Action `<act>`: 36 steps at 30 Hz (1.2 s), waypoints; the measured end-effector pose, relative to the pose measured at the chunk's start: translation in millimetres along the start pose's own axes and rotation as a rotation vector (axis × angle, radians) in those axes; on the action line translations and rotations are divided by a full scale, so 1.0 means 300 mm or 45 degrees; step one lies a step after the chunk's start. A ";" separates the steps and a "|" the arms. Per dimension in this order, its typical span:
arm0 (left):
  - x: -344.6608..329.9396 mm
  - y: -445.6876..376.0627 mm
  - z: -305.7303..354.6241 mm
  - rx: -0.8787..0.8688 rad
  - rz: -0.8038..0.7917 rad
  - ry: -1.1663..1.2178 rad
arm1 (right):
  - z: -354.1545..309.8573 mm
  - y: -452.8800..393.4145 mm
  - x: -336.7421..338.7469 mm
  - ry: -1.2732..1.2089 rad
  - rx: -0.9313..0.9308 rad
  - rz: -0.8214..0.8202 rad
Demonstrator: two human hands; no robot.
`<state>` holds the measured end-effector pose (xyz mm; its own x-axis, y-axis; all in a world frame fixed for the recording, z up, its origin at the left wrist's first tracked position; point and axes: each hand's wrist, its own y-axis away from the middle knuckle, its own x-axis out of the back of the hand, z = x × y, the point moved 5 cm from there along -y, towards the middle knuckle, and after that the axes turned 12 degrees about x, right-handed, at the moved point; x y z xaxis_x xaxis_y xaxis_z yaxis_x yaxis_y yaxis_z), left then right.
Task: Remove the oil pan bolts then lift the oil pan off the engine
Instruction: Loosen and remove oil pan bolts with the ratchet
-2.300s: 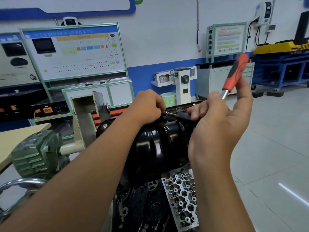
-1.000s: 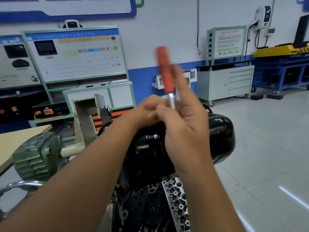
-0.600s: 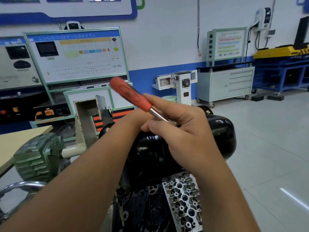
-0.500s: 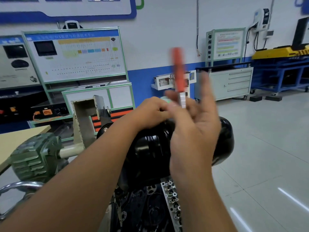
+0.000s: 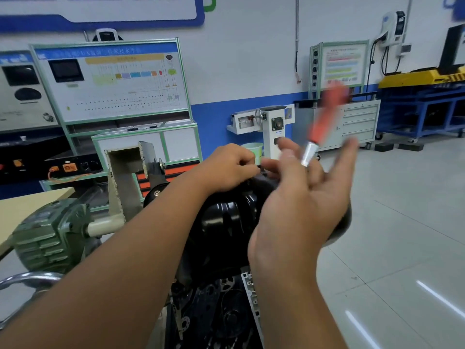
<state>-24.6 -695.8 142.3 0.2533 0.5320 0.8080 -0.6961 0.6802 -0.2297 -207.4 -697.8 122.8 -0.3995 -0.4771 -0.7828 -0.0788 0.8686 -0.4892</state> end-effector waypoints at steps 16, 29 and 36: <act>0.004 0.003 0.019 -0.043 0.013 -0.034 | 0.004 -0.055 0.062 0.086 0.039 0.138; -0.001 -0.003 0.010 0.011 0.008 -0.012 | -0.002 -0.056 0.063 0.090 0.022 0.261; 0.009 0.035 0.020 0.017 -0.059 0.114 | 0.008 -0.079 -0.019 0.323 -0.065 -0.878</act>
<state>-35.4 -690.2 145.2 0.3439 0.5437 0.7656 -0.6911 0.6985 -0.1856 -201.2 -715.9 137.8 -0.4427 -0.8768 -0.1876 -0.4284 0.3906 -0.8148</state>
